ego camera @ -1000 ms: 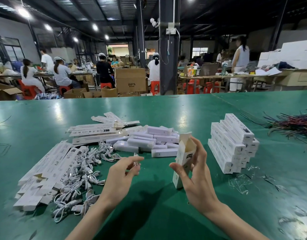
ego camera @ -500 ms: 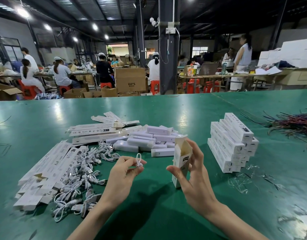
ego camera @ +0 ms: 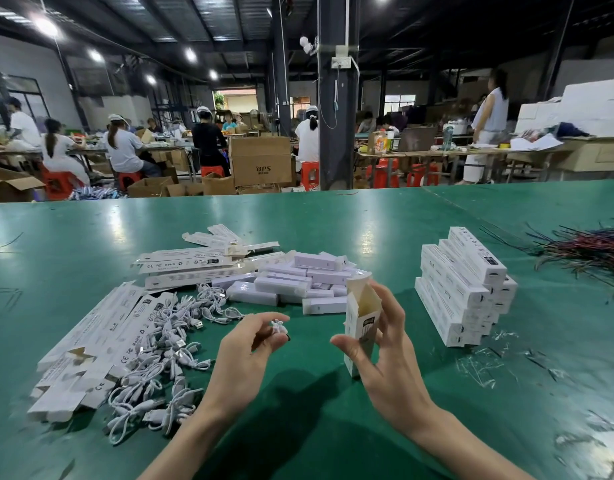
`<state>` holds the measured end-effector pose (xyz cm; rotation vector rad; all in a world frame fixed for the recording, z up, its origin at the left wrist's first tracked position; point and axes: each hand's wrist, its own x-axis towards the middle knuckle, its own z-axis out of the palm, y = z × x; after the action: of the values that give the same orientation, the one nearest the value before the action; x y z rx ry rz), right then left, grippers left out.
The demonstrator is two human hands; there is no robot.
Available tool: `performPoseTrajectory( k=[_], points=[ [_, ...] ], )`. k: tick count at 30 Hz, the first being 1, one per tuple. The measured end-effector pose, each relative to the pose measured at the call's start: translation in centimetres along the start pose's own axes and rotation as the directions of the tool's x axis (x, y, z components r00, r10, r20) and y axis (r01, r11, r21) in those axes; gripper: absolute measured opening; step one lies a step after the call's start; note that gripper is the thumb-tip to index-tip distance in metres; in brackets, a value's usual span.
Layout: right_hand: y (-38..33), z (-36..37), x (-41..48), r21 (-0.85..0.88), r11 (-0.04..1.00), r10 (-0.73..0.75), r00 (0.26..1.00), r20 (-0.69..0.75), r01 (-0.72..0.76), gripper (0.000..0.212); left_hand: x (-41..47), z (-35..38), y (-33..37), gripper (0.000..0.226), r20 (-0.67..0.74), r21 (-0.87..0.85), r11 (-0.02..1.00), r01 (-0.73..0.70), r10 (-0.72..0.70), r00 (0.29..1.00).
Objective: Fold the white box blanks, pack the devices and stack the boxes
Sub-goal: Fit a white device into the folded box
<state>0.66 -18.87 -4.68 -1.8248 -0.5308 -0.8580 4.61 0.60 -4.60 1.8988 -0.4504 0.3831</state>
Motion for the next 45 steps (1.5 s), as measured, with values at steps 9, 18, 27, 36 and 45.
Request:
performPoseTrajectory(
  k=[9,18,27,36,45],
  points=[
    [-0.2,0.0,-0.1,-0.049,0.999,-0.020,0.999,-0.031,0.019,0.073,-1.9,-0.6,6.4,0.011,-0.004,-0.223,0.956,-0.192,0.196,0.981],
    [-0.6,0.0,0.0,-0.126,0.989,-0.067,0.997,0.037,0.071,0.080,-3.7,1.0,11.8,0.043,-0.016,0.098,0.781,-0.617,0.622,0.783],
    [-0.4,0.3,0.0,-0.134,0.990,-0.037,0.999,0.033,0.041,0.070,-2.2,0.3,10.7,0.027,0.078,0.358,0.749,-0.557,0.571,0.817],
    [0.2,0.6,-0.1,-0.150,0.983,-0.099,0.995,0.030,0.103,0.076,-1.6,0.9,9.8,0.016,-0.075,0.260,0.863,-0.433,0.465,0.882],
    [0.5,0.7,-0.3,-0.170,0.975,-0.137,0.989,0.056,0.145,0.075,-1.5,0.8,9.8,0.033,-0.084,0.340,0.875,-0.344,0.392,0.916]
  ],
)
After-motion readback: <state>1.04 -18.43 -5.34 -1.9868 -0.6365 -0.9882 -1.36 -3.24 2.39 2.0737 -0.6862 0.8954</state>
